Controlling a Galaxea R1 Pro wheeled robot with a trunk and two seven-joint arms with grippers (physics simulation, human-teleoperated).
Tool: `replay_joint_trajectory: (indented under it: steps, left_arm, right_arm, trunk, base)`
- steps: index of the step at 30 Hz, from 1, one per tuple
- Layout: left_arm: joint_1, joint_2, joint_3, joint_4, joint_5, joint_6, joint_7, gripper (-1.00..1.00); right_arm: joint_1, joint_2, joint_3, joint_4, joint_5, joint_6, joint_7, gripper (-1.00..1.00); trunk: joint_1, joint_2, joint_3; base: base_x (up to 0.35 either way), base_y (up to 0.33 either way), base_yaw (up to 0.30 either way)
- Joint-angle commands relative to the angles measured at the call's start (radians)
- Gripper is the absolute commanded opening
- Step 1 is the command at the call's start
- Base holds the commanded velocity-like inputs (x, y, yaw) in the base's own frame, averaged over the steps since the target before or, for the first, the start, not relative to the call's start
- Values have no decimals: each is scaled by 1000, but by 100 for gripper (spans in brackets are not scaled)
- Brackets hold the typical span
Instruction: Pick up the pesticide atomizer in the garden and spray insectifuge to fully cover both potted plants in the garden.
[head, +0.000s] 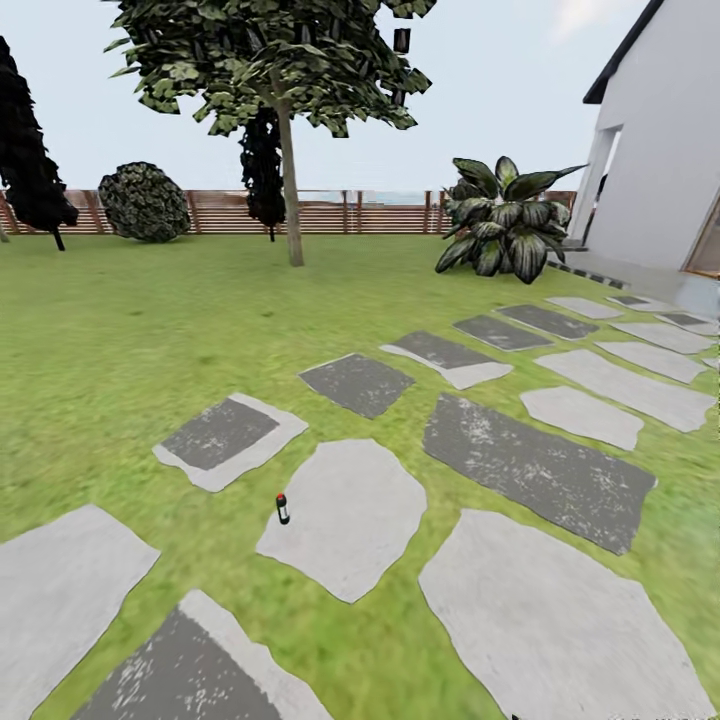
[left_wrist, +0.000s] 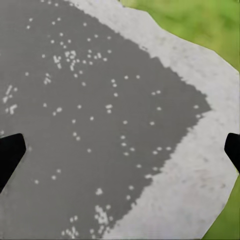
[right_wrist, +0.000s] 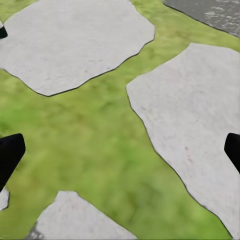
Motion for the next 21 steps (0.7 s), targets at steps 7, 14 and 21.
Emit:
replay_joint_trajectory:
  steps: [7,14,21]
  left_arm:
    - [0,0,1,1,3,-3,-1,100]
    - [0,0,1,1,3,-3,-1,100]
    - [0,0,1,1,3,-4,-1,100]
  right_arm:
    - [0,0,-4,0,7,-3,0,100]
    - [0,0,-4,0,7,-3,0,100]
    - [0,0,-4,0,7,-3,0,100]
  trunk:
    - [0,0,-1]
    - [0,0,-1]
    - [0,0,-1]
  base:
    - [83,338,-228]
    - [92,338,-272]
    - [92,338,-274]
